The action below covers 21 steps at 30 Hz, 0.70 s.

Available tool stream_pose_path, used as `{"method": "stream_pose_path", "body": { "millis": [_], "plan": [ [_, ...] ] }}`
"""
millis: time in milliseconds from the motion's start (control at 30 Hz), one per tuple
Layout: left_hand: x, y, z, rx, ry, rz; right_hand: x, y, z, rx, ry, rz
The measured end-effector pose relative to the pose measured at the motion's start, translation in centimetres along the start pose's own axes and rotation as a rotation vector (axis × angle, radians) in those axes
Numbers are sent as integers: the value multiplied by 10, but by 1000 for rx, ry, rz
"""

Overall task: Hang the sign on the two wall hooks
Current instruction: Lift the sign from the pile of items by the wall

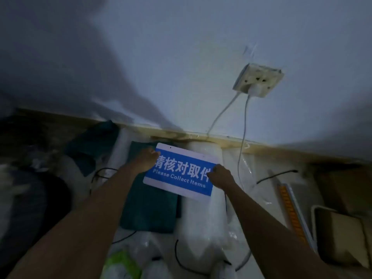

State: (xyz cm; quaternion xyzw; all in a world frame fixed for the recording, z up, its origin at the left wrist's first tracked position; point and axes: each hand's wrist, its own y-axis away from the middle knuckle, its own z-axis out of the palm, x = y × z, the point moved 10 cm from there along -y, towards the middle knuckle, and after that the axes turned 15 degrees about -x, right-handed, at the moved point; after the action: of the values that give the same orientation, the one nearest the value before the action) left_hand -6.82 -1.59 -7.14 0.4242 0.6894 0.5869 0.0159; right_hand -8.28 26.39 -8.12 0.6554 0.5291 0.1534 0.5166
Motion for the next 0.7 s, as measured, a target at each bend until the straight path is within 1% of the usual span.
{"method": "stream_pose_path", "body": {
  "millis": [67,133,167,233,300,333,400,467,533,600,700],
  "plan": [
    [-14,-36,11,-22,45,29,14,-35,11,23,-74,54],
    [-36,-78,17,-43,60,2,25,-73,20,-14,-149,107],
    [-44,-94,19,-32,59,5,31,-94,26,-45,-172,133],
    [-56,-121,17,8,71,36,32,-120,27,-16,-219,130],
    [-56,-130,18,11,68,45,23,-129,17,56,-239,123],
    [-58,-133,17,22,75,23,18,-136,13,73,-224,130],
    [-68,-138,19,21,74,-52,3,-145,11,57,-155,127],
    [-79,-145,16,25,50,-90,-5,-150,10,51,-114,122],
    [-85,-151,12,37,58,-99,0,-155,1,104,-55,152],
    [-84,-154,11,20,114,-72,10,-150,-8,146,13,207],
    [-77,-150,17,6,209,-51,25,-144,-10,166,-62,253]
  ]
}}
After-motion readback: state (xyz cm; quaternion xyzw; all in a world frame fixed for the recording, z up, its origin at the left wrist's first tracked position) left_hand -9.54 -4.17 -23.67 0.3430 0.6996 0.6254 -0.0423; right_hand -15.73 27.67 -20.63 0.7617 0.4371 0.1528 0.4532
